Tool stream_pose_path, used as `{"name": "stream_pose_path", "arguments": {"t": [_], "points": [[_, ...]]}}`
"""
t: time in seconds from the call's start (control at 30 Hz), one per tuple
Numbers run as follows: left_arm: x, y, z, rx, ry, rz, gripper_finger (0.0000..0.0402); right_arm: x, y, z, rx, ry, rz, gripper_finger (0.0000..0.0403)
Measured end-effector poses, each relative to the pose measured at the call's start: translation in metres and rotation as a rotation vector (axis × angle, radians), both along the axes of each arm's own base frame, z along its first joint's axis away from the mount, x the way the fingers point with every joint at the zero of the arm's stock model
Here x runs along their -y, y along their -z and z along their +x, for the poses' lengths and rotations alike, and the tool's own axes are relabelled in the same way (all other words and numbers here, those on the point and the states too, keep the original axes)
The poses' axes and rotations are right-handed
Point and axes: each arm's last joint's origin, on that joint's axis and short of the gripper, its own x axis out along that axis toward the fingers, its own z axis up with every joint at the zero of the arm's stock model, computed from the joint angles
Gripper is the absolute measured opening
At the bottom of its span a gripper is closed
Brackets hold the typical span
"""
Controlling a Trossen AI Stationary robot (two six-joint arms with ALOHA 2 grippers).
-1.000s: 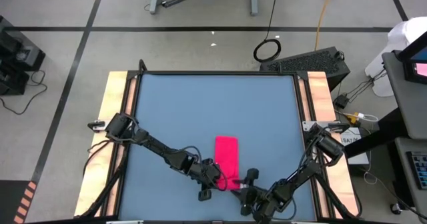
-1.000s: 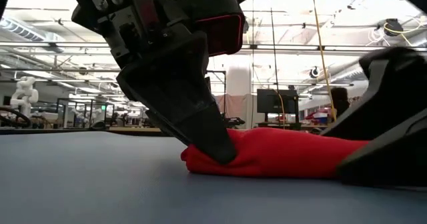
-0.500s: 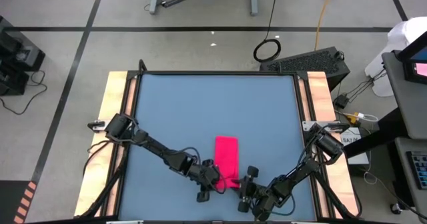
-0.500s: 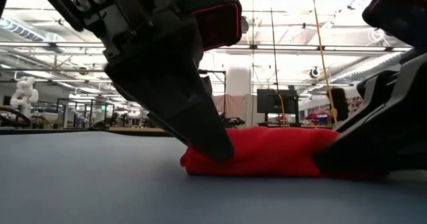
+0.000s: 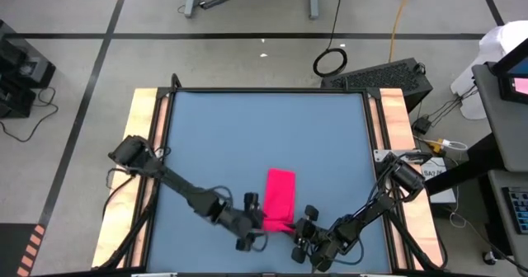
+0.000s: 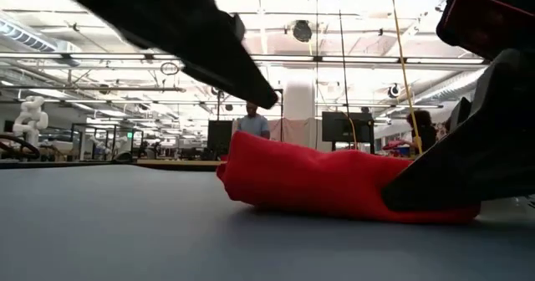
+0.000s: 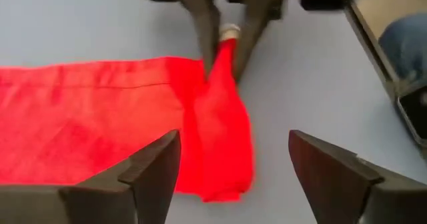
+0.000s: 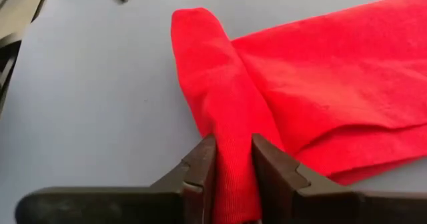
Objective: Roll towel
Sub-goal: Roll the red towel
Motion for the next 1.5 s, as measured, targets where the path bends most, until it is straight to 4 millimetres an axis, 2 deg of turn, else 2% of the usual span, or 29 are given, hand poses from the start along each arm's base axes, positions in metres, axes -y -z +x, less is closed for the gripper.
{"name": "stream_pose_path", "arguments": {"t": [0.23,0.53,0.7,0.87,1.03,1.13,1.27,1.4,1.5], "points": [[0.030,0.023,-0.006,0.086,0.031,0.139,0.0283,0.005,-0.007,0.006,-0.039,-0.027,0.049,0.0074],[0.036,0.052,-0.006,0.050,0.031,0.217,0.0274,0.014,-0.008,0.015,-0.076,-0.045,0.101,0.0075],[0.034,0.061,-0.006,0.022,0.022,0.226,0.0222,0.014,-0.008,0.016,-0.077,-0.047,0.108,0.0075],[0.032,0.062,-0.005,0.013,-0.012,0.198,0.0131,0.014,-0.011,0.015,-0.071,-0.049,0.094,0.0076],[0.026,0.062,-0.004,-0.024,-0.083,0.154,0.0026,0.007,-0.023,0.005,-0.083,-0.184,-0.094,0.0111],[0.021,0.062,-0.002,-0.054,-0.117,0.103,0.0024,-0.002,-0.037,-0.003,-0.053,-0.286,-0.246,0.0149],[0.017,0.062,0.001,-0.075,-0.144,0.045,0.0045,-0.020,-0.045,-0.014,0.069,-0.286,-0.377,0.0198],[0.016,0.063,0.001,-0.084,-0.158,0.023,0.0042,-0.033,-0.032,-0.016,0.139,-0.301,-0.481,0.0223],[0.016,0.063,0.001,-0.089,-0.161,0.016,0.0036,-0.033,-0.012,-0.012,0.121,-0.317,-0.524,0.0222]]}}
